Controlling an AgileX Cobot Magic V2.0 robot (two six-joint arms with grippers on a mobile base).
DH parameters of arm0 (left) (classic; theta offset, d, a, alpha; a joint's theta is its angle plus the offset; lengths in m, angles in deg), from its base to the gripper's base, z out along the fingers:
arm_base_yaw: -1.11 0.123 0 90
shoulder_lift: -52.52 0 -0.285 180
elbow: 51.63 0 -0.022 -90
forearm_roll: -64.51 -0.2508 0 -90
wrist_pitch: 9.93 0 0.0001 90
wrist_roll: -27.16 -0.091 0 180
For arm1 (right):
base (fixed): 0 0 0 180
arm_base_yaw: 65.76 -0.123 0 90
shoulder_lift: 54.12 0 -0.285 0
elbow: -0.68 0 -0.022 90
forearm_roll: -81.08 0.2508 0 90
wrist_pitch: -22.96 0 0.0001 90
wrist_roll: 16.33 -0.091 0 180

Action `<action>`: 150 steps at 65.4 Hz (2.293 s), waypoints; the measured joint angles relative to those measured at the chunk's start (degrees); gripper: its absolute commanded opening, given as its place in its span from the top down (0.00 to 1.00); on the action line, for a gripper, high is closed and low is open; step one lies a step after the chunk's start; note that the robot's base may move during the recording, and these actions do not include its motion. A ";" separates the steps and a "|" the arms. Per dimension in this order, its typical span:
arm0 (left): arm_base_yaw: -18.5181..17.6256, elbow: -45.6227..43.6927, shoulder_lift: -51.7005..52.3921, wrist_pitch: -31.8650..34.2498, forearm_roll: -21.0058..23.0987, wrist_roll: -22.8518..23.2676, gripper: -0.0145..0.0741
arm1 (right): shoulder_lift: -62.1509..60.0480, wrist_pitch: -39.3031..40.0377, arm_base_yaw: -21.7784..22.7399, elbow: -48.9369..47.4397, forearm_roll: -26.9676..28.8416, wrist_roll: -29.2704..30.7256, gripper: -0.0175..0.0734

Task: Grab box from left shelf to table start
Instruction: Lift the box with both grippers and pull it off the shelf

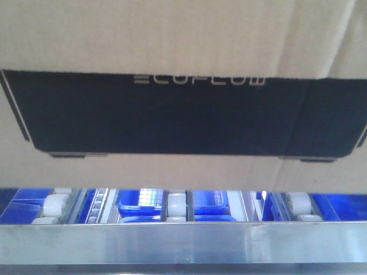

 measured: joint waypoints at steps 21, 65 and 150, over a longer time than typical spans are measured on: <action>0.00 0.58 1.46 0.00 -1.97 -0.47 0.94 | -0.86 -0.70 -7.64 2.01 -4.57 -6.44 0.74; -0.08 9.51 12.39 -0.10 0.00 0.17 0.94 | -1.36 -6.11 -22.99 2.01 -15.64 -19.22 0.74; -0.46 9.93 21.88 -0.10 4.98 -6.41 0.94 | -13.89 -2.04 -23.71 6.78 -11.64 -19.32 0.74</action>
